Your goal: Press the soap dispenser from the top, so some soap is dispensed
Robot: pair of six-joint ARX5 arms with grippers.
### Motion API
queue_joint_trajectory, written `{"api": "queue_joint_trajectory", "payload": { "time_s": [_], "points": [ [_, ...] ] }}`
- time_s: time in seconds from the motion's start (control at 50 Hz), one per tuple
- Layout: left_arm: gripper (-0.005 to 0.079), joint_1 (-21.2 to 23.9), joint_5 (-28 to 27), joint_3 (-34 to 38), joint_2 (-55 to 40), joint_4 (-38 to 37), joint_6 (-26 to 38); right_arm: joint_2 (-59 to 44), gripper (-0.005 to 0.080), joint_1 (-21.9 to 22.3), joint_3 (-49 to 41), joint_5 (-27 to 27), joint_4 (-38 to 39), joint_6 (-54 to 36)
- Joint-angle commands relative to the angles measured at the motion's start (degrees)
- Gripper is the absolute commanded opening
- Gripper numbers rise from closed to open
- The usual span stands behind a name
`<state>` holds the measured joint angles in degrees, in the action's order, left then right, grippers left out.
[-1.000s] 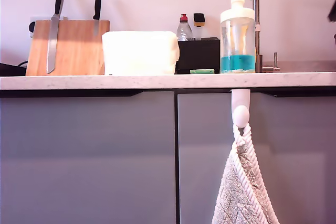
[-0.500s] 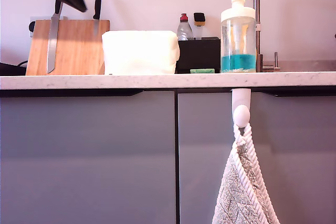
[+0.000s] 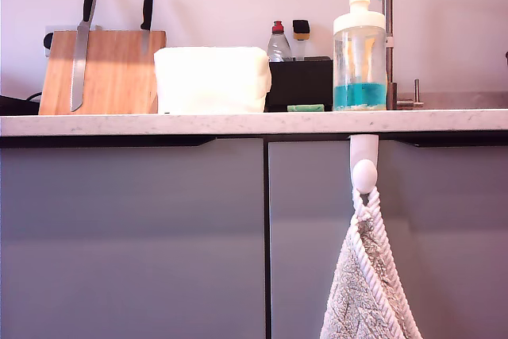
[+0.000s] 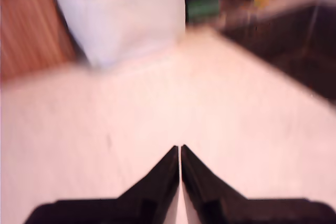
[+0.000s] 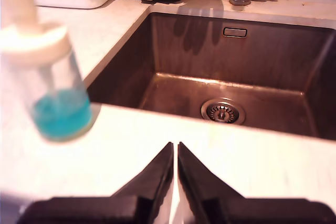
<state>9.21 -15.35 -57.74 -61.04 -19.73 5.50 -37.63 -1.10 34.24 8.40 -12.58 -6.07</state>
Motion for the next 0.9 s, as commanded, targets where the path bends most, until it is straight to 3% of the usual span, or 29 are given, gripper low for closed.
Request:
{"api": "queue_joint_trajectory", "payload": {
  "time_s": [0.0,0.16,0.54,0.88],
  "points": [
    [-0.0022,-0.1,0.2,3.6,2.5,1.0,-0.9,2.8,-0.0013,0.2,-2.8,-0.1,0.2,-0.1],
    [-0.0022,-0.1,2.1,11.6,10.5,2.4,-1.3,11.9,-0.0013,0.2,-7.4,-0.6,-1.0,0.2],
    [-0.0022,-0.1,7.3,28.9,29.6,8.2,-2.6,29.0,-0.0013,0.1,-13.6,-8.0,0.7,4.3],
    [-0.0022,-0.1,11.7,37.3,45.2,7.4,-6.2,36.2,-0.0013,0.1,-20.6,-8.4,-0.7,6.3]
  ]
}}
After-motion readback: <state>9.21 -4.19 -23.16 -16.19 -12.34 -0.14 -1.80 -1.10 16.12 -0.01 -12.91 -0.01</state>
